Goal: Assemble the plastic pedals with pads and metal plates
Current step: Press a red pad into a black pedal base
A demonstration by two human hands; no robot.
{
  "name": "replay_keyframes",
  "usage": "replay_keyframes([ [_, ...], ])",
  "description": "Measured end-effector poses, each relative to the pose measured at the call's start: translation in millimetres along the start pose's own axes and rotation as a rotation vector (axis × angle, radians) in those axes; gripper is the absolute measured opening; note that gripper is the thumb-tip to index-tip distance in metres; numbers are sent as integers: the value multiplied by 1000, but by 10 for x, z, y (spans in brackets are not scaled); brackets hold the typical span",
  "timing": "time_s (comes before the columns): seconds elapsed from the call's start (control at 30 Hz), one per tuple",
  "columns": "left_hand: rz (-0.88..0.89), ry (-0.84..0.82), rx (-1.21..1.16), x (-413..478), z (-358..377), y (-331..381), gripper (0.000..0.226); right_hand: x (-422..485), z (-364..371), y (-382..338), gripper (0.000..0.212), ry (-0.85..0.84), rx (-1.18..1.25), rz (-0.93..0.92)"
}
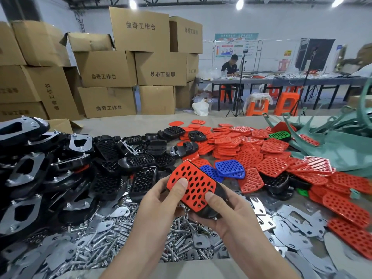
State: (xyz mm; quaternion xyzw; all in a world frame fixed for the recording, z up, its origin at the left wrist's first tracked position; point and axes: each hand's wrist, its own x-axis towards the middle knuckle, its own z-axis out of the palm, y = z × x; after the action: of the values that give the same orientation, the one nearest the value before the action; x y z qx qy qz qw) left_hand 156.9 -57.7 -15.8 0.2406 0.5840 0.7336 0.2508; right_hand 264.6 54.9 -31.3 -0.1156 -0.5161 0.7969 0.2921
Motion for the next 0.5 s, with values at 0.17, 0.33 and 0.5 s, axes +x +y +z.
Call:
replay_keyframes([
  [0.17,-93,-19,-150,-8,49,30,48,1,-22,8,33,4,-22,-4],
  [0.33,-182,-40,-280,2,112,31,71,24,-5,63,44,15,87,16],
  [0.5,-294,-36,-350,49,141,43,73,33,-20,74,38,52,132,31],
])
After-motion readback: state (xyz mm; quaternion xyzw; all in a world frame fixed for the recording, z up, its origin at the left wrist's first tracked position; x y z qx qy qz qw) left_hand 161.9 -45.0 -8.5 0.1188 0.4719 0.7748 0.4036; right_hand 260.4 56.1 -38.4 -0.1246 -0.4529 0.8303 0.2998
